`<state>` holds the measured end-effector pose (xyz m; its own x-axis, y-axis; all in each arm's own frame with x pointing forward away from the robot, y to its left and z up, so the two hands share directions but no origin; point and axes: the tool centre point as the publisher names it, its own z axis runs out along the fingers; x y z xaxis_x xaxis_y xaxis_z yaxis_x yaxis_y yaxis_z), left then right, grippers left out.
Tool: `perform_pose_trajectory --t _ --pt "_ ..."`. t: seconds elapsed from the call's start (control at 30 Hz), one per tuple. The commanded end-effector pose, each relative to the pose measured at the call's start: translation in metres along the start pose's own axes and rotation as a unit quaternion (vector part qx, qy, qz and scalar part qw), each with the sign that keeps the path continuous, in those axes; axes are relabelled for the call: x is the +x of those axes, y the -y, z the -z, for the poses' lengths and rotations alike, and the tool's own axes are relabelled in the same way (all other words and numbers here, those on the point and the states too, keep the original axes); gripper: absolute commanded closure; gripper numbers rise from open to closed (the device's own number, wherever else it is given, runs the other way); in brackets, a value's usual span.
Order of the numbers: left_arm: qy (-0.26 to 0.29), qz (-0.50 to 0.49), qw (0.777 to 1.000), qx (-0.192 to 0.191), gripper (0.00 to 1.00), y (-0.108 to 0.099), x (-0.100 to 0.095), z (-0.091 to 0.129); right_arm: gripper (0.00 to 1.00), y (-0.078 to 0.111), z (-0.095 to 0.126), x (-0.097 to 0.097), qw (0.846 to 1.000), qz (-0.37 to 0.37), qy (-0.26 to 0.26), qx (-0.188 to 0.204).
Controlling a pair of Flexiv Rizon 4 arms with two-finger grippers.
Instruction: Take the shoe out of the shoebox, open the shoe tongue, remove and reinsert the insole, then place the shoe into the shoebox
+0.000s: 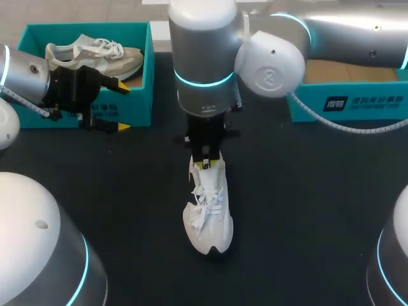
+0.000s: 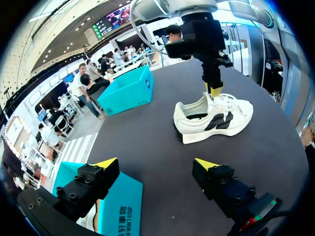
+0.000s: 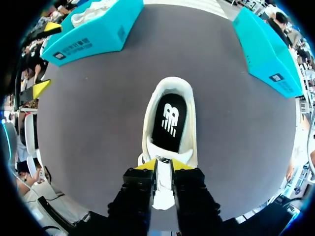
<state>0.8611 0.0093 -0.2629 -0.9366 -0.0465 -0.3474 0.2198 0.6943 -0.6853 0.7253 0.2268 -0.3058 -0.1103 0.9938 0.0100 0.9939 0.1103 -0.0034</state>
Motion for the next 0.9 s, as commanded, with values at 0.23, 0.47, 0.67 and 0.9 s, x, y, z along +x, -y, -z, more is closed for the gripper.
perform_pose_trajectory --t 0.23,0.47,0.67,0.9 --pt "0.000 0.000 1.000 -0.001 0.00 0.001 0.001 0.000 1.00 -0.007 -0.005 -0.009 1.000 -0.002 0.009 -0.006" --pt "0.000 0.000 1.000 -0.001 0.00 0.001 0.001 0.000 0.93 -0.013 -0.016 -0.006 1.000 0.010 -0.001 0.000" --pt "0.000 0.000 1.000 -0.001 0.00 0.001 0.001 0.000 0.89 -0.010 -0.023 -0.009 1.000 0.007 -0.005 0.008" --pt "0.000 0.000 1.000 -0.001 0.00 0.001 0.001 0.000 0.73 -0.013 0.002 -0.019 0.999 0.044 0.006 -0.022"
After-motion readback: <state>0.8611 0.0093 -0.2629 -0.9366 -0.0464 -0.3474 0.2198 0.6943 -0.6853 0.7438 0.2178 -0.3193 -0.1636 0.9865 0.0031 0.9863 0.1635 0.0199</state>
